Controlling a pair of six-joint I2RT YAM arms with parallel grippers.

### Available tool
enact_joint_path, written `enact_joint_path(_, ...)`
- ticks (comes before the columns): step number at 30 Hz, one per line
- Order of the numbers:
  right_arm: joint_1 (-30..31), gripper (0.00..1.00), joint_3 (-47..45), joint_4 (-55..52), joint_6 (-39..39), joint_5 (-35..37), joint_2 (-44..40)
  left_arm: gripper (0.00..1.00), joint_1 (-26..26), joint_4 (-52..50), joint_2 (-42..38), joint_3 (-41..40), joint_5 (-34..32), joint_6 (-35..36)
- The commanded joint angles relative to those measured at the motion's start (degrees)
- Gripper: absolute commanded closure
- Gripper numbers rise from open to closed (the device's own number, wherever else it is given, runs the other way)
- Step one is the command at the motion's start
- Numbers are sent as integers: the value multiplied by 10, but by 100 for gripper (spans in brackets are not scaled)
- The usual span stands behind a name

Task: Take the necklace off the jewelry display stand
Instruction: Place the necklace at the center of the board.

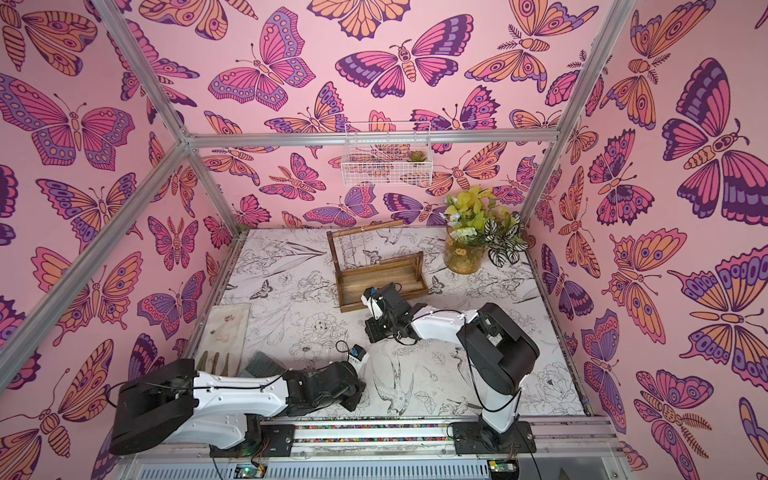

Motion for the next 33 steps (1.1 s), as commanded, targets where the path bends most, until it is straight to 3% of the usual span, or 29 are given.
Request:
enact_joint_path(1,3,100,19,-12,-6,11,14,99,-4,-8,-4,-2,-8,-8)
enact_joint_path(19,3,100,43,-26,-4,32,42,97,-9,-14,0,-4,-4,-7)
enact_joint_path(33,4,98,37,-27,-2,28,47,89,-12,-19,3,-1,-7,-19)
